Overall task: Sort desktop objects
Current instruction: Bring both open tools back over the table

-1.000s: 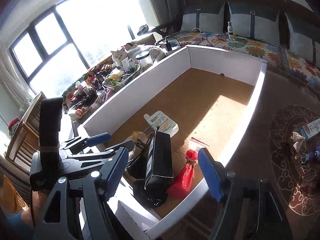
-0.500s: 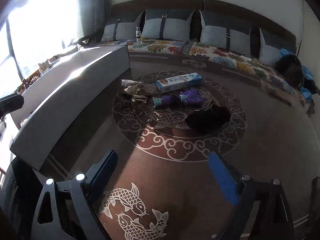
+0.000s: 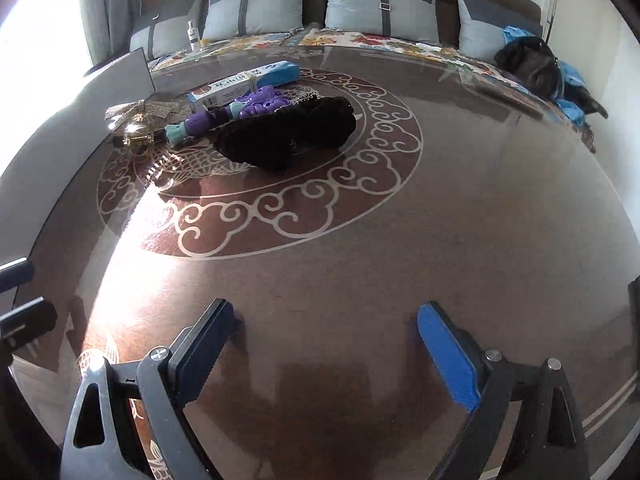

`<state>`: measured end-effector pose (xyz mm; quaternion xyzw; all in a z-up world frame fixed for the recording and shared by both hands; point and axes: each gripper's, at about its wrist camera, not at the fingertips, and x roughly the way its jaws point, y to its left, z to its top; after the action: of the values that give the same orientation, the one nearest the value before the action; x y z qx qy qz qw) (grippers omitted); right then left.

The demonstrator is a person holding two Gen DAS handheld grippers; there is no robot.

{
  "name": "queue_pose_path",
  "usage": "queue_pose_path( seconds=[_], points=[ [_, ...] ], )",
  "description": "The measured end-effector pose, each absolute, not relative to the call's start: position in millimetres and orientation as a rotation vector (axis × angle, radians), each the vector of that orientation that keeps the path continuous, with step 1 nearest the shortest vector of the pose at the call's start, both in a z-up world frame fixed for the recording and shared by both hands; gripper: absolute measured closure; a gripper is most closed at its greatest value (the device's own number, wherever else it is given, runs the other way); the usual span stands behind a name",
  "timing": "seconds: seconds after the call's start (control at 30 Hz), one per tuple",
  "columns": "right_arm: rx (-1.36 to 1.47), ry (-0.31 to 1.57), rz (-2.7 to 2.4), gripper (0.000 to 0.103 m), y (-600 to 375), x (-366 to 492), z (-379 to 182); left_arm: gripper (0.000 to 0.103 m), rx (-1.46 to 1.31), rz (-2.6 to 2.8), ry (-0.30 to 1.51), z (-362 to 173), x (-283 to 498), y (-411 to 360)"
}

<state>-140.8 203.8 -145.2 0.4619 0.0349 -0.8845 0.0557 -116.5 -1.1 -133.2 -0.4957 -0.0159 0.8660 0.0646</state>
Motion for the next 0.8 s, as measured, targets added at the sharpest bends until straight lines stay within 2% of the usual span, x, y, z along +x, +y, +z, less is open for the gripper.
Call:
queue_pose_path(
  seconds=[0.07, 0.1, 0.17, 0.33, 0.8],
  points=[
    [1.397, 0.092, -2.719, 0.007, 200.6, -155.6, -146.5, 0.010, -1.446, 2.675, 0.029, -135.7, -127.4, 7.1],
    [1.402, 0.089, -2.731, 0.001, 198.0, -164.9, -147.9, 0.009, -1.455, 2.673, 0.043, -137.3, -136.3, 11.2],
    [1.415, 0.075, -2.745, 0.000, 195.7, -181.9, -149.1, 0.000, -1.463, 2.701, 0.061, -137.6, -155.4, 16.9],
    [1.417, 0.076, -2.747, 0.000, 191.9, -209.8, -149.7, 0.000, -1.422, 2.777, 0.010, -136.5, -188.4, 16.7],
    [1.416, 0.074, -2.748, 0.000, 190.8, -210.0, -149.4, 0.000, -1.427, 2.781, 0.007, -137.6, -188.6, 17.7]
  ],
)
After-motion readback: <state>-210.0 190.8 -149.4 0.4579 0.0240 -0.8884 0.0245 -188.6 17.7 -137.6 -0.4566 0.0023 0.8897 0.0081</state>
